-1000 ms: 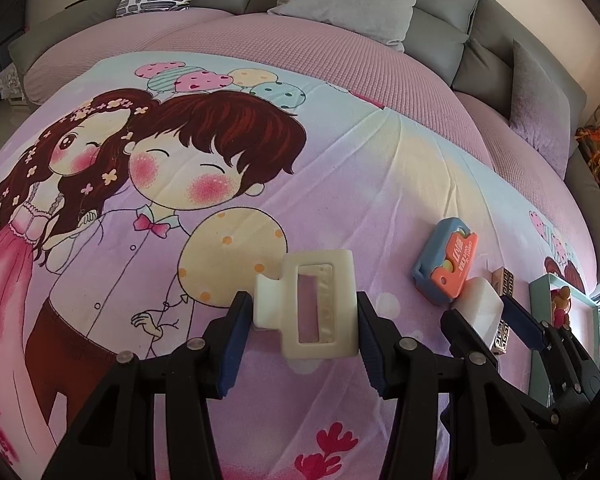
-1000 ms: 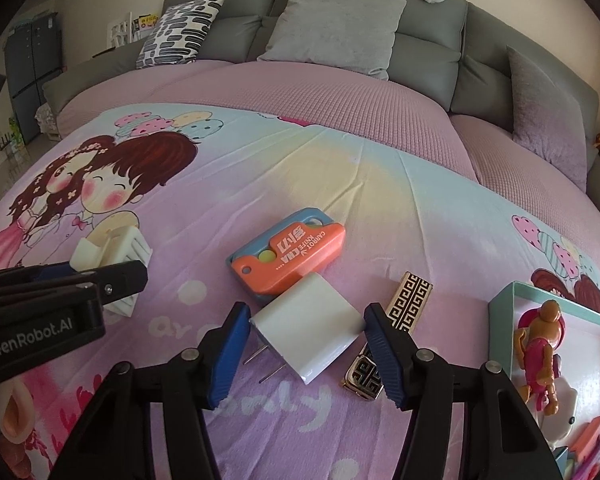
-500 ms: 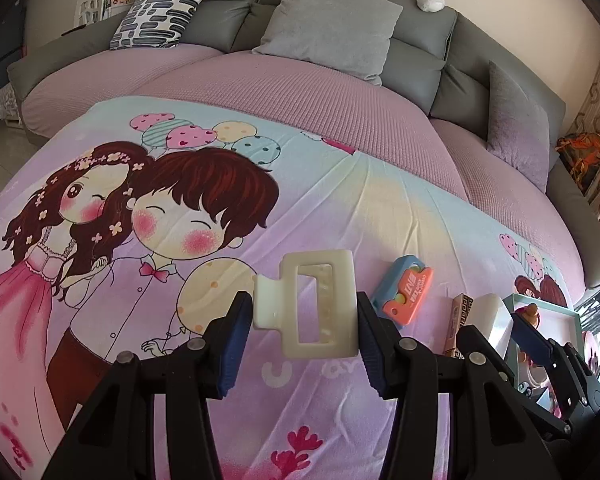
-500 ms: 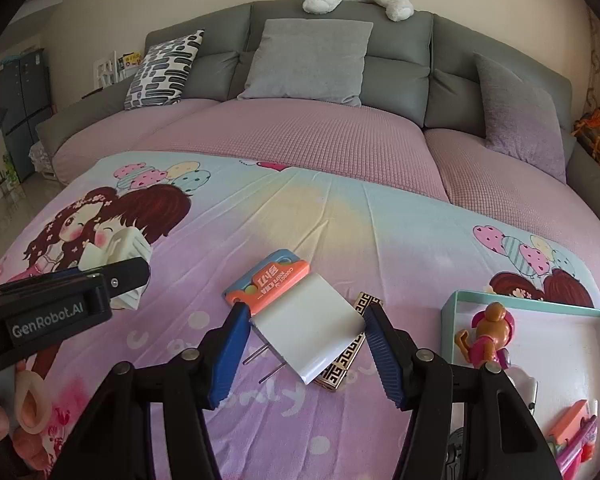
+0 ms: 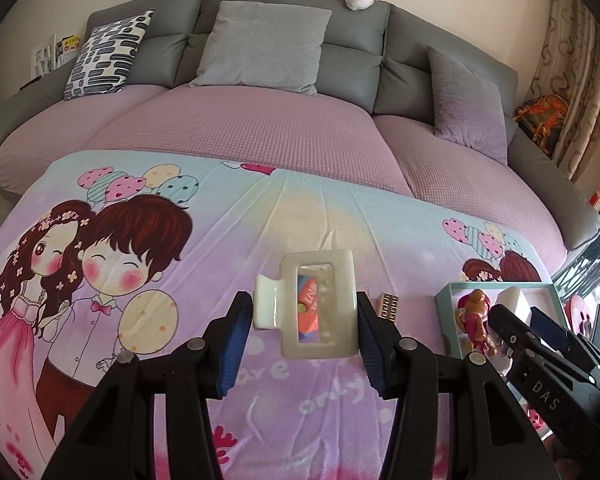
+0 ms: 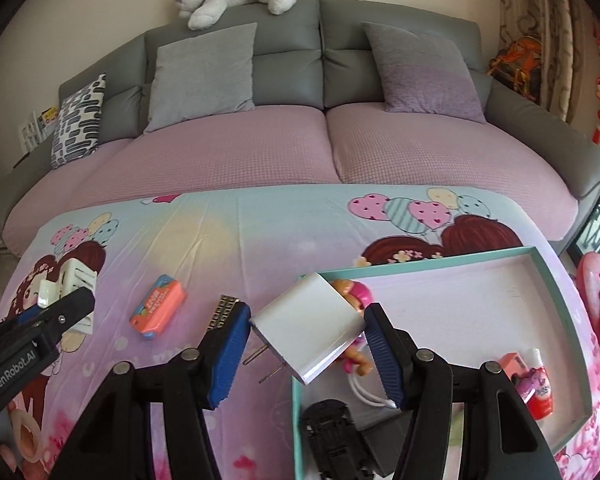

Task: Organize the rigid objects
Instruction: 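Carry the hair clip and charger cube into the tray and open both tools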

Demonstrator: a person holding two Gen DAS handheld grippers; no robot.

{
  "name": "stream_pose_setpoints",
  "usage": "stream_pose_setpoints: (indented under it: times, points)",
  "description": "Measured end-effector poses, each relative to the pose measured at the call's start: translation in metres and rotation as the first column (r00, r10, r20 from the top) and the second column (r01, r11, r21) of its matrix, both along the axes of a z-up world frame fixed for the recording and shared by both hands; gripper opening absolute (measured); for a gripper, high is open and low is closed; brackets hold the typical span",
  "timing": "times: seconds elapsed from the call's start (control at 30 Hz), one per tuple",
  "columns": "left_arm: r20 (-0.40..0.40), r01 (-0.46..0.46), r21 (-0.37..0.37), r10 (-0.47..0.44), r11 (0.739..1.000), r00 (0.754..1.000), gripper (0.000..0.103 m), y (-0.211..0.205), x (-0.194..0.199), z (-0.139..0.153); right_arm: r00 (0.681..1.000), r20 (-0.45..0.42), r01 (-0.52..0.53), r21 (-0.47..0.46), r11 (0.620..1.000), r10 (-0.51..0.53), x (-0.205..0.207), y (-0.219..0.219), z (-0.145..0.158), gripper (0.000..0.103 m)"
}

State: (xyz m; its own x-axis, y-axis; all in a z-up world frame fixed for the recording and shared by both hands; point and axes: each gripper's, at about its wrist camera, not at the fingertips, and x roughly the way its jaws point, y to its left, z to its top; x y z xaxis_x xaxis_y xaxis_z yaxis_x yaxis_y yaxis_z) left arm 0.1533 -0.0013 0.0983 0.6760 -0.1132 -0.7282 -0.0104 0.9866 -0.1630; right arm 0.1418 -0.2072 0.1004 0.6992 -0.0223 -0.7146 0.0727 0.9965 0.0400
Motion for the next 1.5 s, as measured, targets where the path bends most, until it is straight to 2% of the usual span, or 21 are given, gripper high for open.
stream_pose_setpoints:
  times: [0.2, 0.33, 0.47, 0.6, 0.67, 0.73, 0.87, 1.03, 1.5]
  points:
    - [-0.001, 0.095, 0.034, -0.095, 0.995, 0.995, 0.052, -0.045, 0.001, 0.003, 0.991, -0.022, 0.129, 0.008, 0.992, -0.129, -0.007, -0.051, 0.0, 0.062]
    - [0.001, 0.177, 0.053, -0.177, 0.983, 0.984, 0.052, -0.079, 0.0, 0.004, 0.979, -0.026, 0.205, 0.03, 0.978, -0.204, -0.014, -0.08, 0.001, 0.062]
    - [-0.001, 0.267, 0.075, -0.268, 0.961, 0.964, 0.052, -0.114, -0.003, 0.005, 0.963, -0.024, 0.269, 0.024, 0.963, -0.269, -0.021, -0.103, 0.003, 0.062]
    - [-0.024, 0.363, 0.07, -0.362, 0.929, 0.932, 0.052, -0.147, -0.006, -0.002, 0.944, -0.023, 0.329, 0.033, 0.944, -0.329, -0.029, -0.126, 0.005, 0.062]
    - [-0.035, 0.391, 0.094, -0.389, 0.916, 0.92, 0.052, -0.162, -0.007, -0.005, 0.933, -0.026, 0.358, 0.036, 0.933, -0.358, -0.032, -0.136, 0.005, 0.062]
    - [-0.047, 0.411, 0.112, -0.408, 0.905, 0.912, 0.052, -0.174, -0.007, -0.008, 0.923, -0.027, 0.385, 0.044, 0.922, -0.385, -0.035, -0.146, 0.005, 0.062]
    - [-0.06, 0.45, 0.103, -0.446, 0.887, 0.893, 0.052, -0.193, -0.006, -0.009, 0.906, -0.036, 0.424, 0.055, 0.904, -0.423, -0.039, -0.161, 0.002, 0.062]
    - [-0.063, 0.464, 0.127, -0.46, 0.877, 0.886, 0.052, -0.212, -0.002, -0.009, 0.891, -0.039, 0.453, 0.067, 0.889, -0.451, -0.045, -0.176, 0.0, 0.062]
    - [-0.095, 0.515, 0.148, -0.506, 0.844, 0.857, 0.053, -0.255, 0.005, -0.022, 0.883, -0.074, 0.469, 0.094, 0.878, -0.464, -0.046, -0.192, -0.011, 0.062]
